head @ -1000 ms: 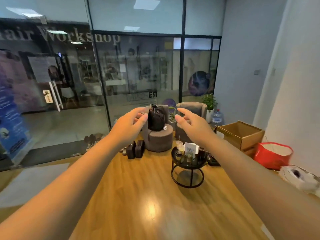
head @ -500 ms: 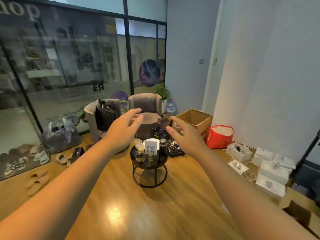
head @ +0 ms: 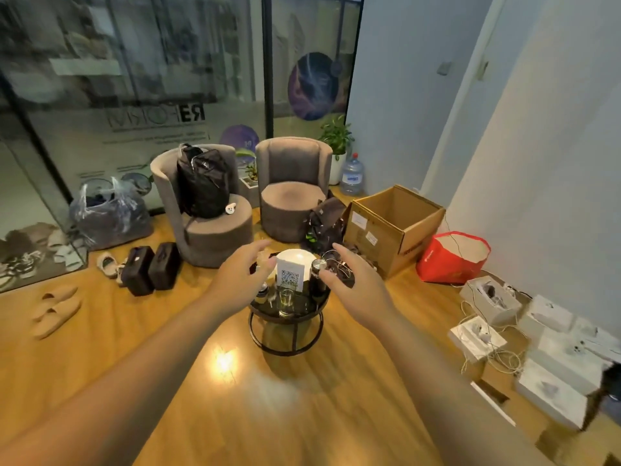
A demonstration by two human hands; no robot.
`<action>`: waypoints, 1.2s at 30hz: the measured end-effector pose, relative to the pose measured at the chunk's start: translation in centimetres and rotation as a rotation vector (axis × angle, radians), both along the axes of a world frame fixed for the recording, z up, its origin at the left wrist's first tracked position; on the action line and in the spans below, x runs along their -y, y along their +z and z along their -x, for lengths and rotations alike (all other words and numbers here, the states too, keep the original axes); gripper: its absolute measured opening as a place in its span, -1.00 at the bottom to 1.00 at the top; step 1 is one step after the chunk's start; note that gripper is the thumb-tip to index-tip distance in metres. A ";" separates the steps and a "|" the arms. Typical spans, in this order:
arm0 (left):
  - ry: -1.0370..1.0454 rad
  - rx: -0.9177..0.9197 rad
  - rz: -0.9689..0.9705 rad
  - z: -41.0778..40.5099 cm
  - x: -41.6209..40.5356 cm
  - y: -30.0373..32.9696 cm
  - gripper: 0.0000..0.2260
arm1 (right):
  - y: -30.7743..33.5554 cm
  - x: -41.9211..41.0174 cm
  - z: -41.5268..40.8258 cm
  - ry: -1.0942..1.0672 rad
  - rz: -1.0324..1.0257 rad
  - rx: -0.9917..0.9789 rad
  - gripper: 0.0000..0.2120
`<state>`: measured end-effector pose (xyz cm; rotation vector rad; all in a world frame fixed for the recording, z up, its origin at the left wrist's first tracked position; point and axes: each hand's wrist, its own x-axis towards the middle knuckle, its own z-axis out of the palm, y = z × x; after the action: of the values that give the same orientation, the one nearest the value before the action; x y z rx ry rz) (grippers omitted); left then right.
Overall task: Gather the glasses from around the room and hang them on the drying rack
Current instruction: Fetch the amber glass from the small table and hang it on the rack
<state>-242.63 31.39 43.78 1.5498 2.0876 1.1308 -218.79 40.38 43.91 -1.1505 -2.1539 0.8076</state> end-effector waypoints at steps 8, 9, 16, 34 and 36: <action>-0.001 0.000 0.063 4.6 -10.5 -5.4 -0.56 | -6.1 -10.0 5.2 0.029 0.070 0.109 -0.28; -0.011 0.003 0.065 5.2 -11.7 -6.0 -0.58 | -6.8 -11.1 6.0 0.025 0.080 0.130 -0.27; -0.074 0.118 0.165 10.3 -20.2 -12.3 -0.52 | -11.6 -18.3 11.1 -0.011 0.099 0.256 -0.23; -0.098 0.244 0.283 18.1 -34.3 -39.1 0.01 | -34.1 -30.7 21.7 0.030 0.357 0.231 0.11; -0.106 0.233 0.274 18.0 -36.1 -42.9 0.04 | -37.6 -32.2 21.8 0.025 0.355 0.218 0.15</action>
<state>-260.65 67.52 0.91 1.3160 1.8909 0.8962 -240.60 72.56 6.30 -1.4475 -2.2619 1.1573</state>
